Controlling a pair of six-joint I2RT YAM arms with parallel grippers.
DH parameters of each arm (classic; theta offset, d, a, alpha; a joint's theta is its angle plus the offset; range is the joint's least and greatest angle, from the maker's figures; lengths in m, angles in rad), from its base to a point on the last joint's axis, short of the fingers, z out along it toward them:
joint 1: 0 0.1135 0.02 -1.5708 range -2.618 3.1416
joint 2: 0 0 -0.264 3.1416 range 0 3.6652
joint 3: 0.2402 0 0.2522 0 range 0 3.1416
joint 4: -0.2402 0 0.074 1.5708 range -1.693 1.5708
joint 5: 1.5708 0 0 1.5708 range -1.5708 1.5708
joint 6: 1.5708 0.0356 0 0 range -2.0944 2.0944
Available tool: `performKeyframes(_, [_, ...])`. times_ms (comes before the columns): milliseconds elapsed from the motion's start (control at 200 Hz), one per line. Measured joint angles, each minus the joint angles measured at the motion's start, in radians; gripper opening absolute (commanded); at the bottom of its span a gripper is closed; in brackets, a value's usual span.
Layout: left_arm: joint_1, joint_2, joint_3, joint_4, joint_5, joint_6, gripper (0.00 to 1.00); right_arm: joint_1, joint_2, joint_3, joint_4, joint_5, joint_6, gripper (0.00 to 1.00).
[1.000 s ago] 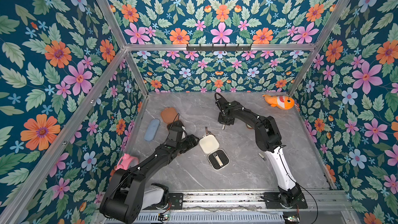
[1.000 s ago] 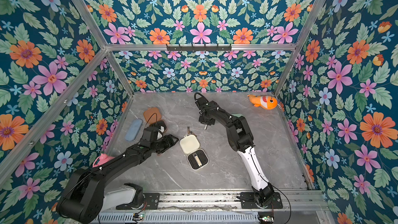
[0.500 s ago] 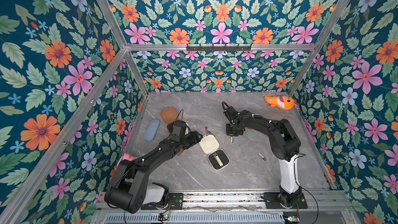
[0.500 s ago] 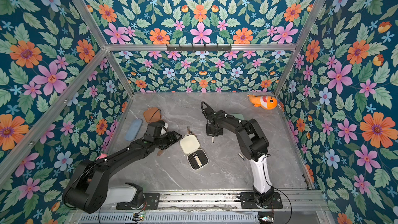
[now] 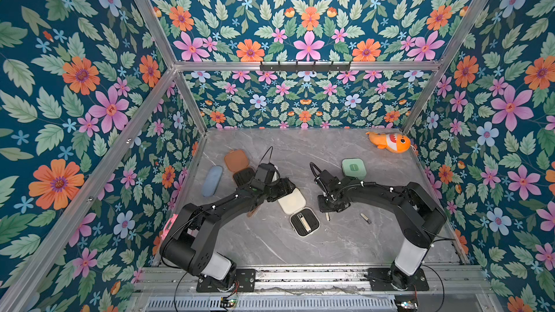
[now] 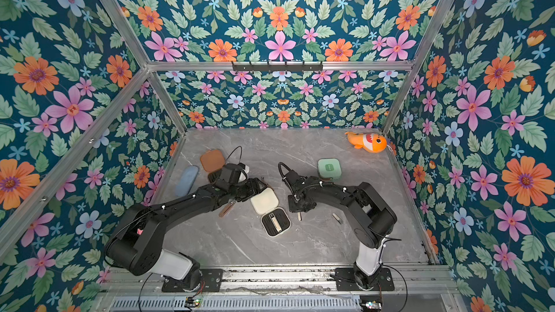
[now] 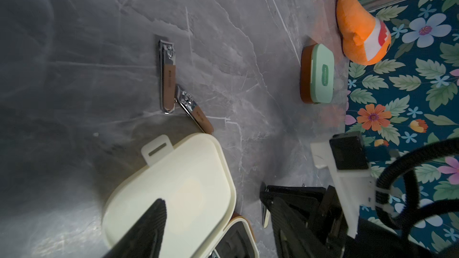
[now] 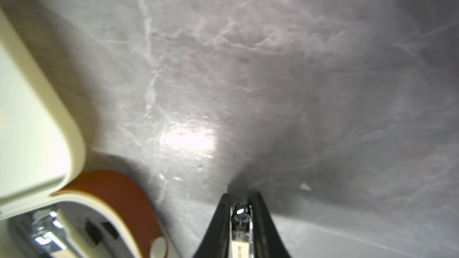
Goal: Organize nail clipper sets
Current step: Move the nail clipper to the center of the board, then pick up the nail clipper from the center of the board.
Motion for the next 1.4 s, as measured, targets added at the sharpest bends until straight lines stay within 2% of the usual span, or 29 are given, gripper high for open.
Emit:
performKeyframes(110, [-0.006, 0.008, 0.006, 0.010, -0.008, -0.002, 0.70, 0.000, 0.009, 0.017, -0.006, -0.021, 0.022, 0.36])
performKeyframes(360, [-0.012, 0.002, -0.003, 0.012, -0.017, -0.003, 0.70, 0.001, 0.021, 0.050, -0.070, -0.036, 0.041, 0.35])
performKeyframes(835, [-0.012, 0.003, -0.011, 0.017, -0.020, -0.020, 0.69, 0.000, 0.011, 0.038, -0.139, -0.058, 0.046, 0.27])
performKeyframes(1230, [-0.013, -0.012, -0.031, 0.024, -0.022, -0.020, 0.69, -0.024, 0.045, 0.070, -0.185, -0.077, 0.020, 0.14])
performKeyframes(1310, [-0.013, -0.012, -0.031, 0.027, -0.024, -0.020, 0.70, -0.024, 0.045, 0.069, -0.184, -0.078, 0.019, 0.15])
performKeyframes(1400, [-0.013, -0.010, -0.031, 0.027, -0.024, -0.021, 0.69, -0.024, 0.045, 0.069, -0.184, -0.078, 0.016, 0.21])
